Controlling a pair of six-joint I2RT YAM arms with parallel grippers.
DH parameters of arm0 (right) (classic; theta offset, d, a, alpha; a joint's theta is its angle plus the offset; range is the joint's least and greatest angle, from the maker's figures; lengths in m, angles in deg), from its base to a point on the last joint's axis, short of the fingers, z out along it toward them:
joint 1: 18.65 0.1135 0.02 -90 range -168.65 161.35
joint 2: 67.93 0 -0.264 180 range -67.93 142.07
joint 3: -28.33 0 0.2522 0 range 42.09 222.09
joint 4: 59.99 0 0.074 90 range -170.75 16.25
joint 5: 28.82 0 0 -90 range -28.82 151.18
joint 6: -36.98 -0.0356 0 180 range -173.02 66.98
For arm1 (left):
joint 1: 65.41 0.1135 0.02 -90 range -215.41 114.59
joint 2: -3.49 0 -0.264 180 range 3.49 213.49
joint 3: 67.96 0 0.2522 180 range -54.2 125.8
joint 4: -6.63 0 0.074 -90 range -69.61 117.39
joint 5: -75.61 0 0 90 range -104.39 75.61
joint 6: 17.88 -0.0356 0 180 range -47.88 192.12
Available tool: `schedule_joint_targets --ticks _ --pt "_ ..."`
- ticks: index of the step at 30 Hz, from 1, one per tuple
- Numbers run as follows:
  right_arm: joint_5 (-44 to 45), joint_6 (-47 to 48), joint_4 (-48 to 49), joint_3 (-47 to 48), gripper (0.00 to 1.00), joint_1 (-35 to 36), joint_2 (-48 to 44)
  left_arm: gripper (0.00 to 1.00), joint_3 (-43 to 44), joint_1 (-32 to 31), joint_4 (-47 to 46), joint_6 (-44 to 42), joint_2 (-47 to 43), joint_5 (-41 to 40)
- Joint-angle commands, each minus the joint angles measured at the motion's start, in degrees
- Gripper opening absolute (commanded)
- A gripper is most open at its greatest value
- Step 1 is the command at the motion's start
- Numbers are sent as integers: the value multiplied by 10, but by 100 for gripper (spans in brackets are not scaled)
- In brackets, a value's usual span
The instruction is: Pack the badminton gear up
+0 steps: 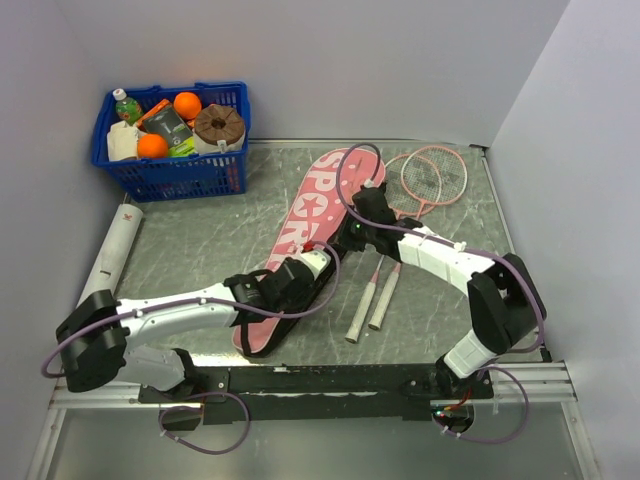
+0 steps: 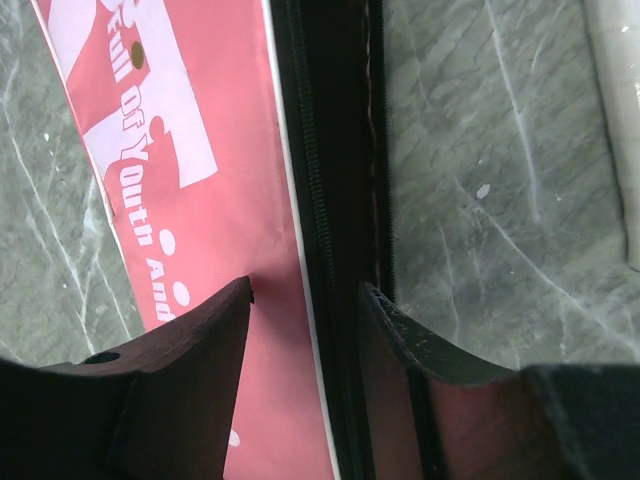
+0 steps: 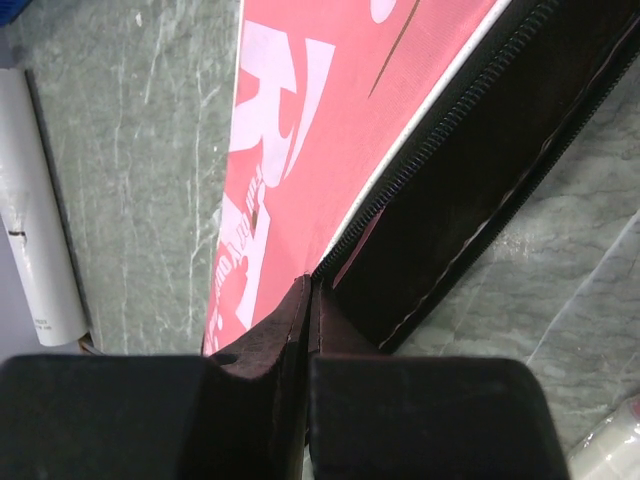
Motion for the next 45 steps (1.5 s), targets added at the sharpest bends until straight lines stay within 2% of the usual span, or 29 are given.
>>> schedule_joint_targets --ticks 1,5,8,9,12,19,23,28,29,30,33,34,39,45 --pt "-4 7 7 14 0 -1 -41 53 22 -12 -5 8 16 -41" --pt "-5 7 7 8 0 -2 -51 48 22 -17 -5 11 33 -55" --pt "-7 7 8 4 0 0 -57 32 24 -17 -2 11 43 -63" --pt "-10 8 8 3 0 -1 -58 20 25 -17 -1 10 44 -65" --pt "-12 9 9 -2 0 -1 -65 1 30 -17 -1 6 52 -71" --pt "-13 23 -3 -15 0 -2 -92 1 36 -17 -12 2 54 -66" --pt "16 43 -38 -26 0 -8 -130 1 42 2 -19 -5 52 -43" --pt "31 65 -93 -51 0 -88 -188 1 56 65 -17 4 47 -16" --pt "57 72 -121 -51 7 -101 -195 1 57 74 -16 9 45 -16" --pt "66 79 -134 -52 26 -111 -202 1 58 82 -17 10 40 -12" --pt "69 95 -149 -59 34 -149 -221 1 61 120 -21 14 34 14" --pt "69 105 -151 -59 42 -154 -221 1 60 136 -23 16 34 26" --pt "33 115 -166 -49 44 -188 -189 1 70 161 -16 28 37 49" --pt "66 120 -178 -54 47 -190 -186 1 69 169 36 65 16 26"
